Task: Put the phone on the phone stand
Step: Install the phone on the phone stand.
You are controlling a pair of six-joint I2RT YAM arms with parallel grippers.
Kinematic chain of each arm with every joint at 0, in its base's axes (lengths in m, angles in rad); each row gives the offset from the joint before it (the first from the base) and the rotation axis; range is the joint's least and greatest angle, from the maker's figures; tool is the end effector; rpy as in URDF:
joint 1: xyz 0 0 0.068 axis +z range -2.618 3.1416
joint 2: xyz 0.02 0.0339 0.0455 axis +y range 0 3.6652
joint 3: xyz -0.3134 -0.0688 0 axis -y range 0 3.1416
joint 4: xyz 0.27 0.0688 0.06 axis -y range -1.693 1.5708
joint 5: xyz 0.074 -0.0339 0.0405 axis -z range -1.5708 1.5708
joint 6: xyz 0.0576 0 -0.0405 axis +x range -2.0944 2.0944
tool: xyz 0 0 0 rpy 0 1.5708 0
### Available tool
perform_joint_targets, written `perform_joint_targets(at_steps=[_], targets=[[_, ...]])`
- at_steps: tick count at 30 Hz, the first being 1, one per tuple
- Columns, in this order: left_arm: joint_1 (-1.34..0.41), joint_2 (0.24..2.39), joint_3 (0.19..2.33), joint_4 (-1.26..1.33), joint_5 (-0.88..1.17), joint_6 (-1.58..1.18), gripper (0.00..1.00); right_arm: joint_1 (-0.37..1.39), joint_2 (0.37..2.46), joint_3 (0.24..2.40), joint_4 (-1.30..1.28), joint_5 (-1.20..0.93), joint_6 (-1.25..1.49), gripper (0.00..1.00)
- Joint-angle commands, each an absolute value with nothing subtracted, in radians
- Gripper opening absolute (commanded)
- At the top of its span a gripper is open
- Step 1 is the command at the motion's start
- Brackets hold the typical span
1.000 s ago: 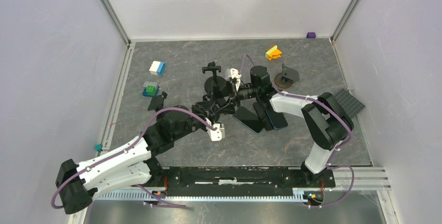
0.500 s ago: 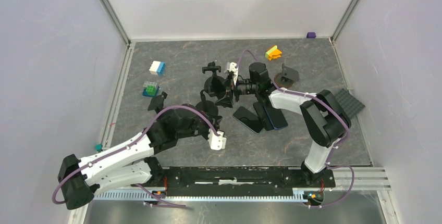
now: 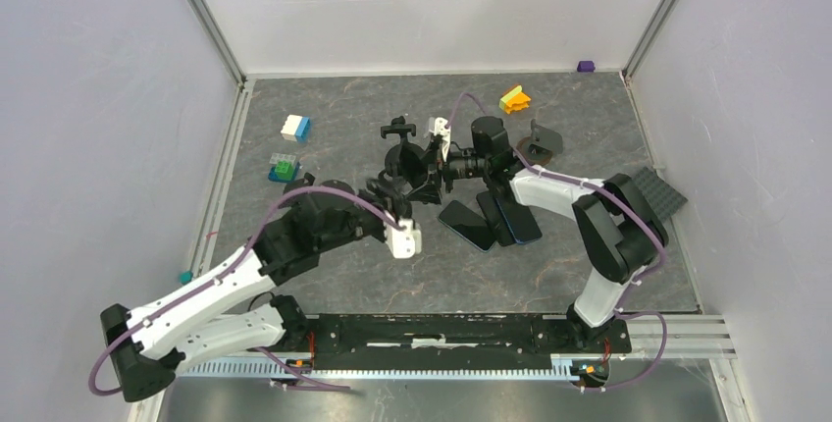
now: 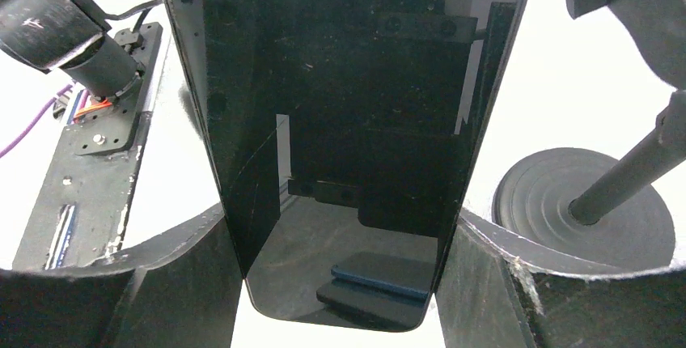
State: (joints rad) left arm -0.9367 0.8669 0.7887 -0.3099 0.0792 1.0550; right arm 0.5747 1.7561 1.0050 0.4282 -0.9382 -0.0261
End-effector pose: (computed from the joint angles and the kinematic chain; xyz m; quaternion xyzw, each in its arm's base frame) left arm 0.1223 -0.1740 0.3414 0.7082 0.4326 0.0001 0.5580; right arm 0.3260 0.2665 0.2468 -0.4665 0.6133 0.4943 0.4023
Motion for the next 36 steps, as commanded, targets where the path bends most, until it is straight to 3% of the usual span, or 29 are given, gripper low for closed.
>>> perform_joint_targets(at_steps=[1,3,7,12,23,28,33,36], targets=[[-0.867,0.844,0.919,-0.365,-0.045,0.93,0.69,0.563,1.634,1.01,0.412,-0.96,-0.08,0.0],[-0.795,0.864,0.967,-0.433,-0.007,0.899,0.79,0.557,1.613,1.011,0.368,-0.931,-0.111,0.0],[-0.606,0.964,1.047,-0.544,0.196,0.829,0.86,0.554,1.59,1.008,0.325,-0.877,-0.147,0.0],[-0.432,1.097,1.075,-0.548,0.409,0.817,0.86,0.554,1.591,1.011,0.305,-0.852,-0.173,0.0],[-0.372,1.249,1.052,-0.517,0.588,0.834,0.8,0.548,1.602,0.996,0.268,-0.853,-0.198,0.0],[-0.373,1.292,1.04,-0.456,0.692,0.82,0.65,0.548,1.605,0.994,0.293,-0.855,-0.183,0.0],[-0.373,1.329,1.034,-0.443,0.745,0.834,0.41,0.548,1.594,0.997,0.32,-0.822,-0.168,0.0],[-0.373,1.348,1.032,-0.442,0.781,0.834,0.22,0.55,1.597,1.0,0.336,-0.8,-0.167,0.0]])
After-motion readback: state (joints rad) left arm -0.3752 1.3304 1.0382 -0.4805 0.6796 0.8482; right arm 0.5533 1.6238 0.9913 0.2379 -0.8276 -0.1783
